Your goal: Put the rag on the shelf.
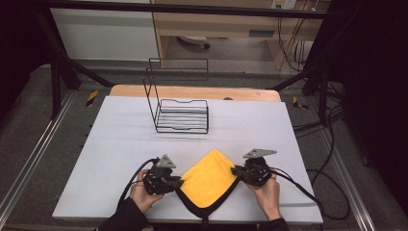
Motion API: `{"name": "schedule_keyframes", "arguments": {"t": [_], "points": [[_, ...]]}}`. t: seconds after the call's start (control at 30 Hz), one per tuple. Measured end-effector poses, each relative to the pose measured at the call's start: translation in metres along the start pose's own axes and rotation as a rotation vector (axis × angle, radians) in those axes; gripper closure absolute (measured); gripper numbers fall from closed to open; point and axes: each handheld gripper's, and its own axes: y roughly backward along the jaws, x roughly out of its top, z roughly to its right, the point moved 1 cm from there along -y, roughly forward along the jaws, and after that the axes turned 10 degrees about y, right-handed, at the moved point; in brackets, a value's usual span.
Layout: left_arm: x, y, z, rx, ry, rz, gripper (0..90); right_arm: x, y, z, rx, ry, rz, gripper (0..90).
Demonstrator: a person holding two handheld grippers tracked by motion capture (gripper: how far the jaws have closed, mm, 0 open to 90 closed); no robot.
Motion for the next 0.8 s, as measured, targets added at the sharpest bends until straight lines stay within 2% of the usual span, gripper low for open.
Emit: {"name": "schedule_keyframes", "arguments": {"t": [0.2,0.23,0.37,0.5,0.57,0.67,0.7,0.8], "points": [[-0.02,0.015,-0.001,0.026,0.038,0.022,79.1,0.026,-0.033,-0.006,0.025,0.082,0.012,82.3],[-0.023,0.017,-0.001,0.028,0.044,0.024,79.1,0.026,-0.033,-0.006,0.025,0.082,0.012,82.3],[-0.033,0.02,0.003,0.049,0.067,0.035,78.7,0.037,-0.051,-0.01,0.043,0.124,0.009,81.8],[-0.034,0.019,0.002,0.051,0.061,0.036,76.5,0.035,-0.054,-0.007,0.049,0.095,0.006,77.8],[-0.032,0.023,0.0,0.055,0.044,0.043,70.8,0.033,-0.05,-0.005,0.051,0.077,0.03,74.3],[-0.023,0.032,-0.006,0.071,0.015,0.081,57.2,0.03,-0.04,0.0,0.053,0.052,0.075,59.2],[-0.018,0.035,-0.009,0.08,0.006,0.096,52.3,0.028,-0.036,0.001,0.04,0.05,0.084,53.1],[-0.004,0.039,-0.019,0.109,-0.009,0.137,39.3,0.022,-0.024,0.004,0.024,0.027,0.105,45.0]]}}
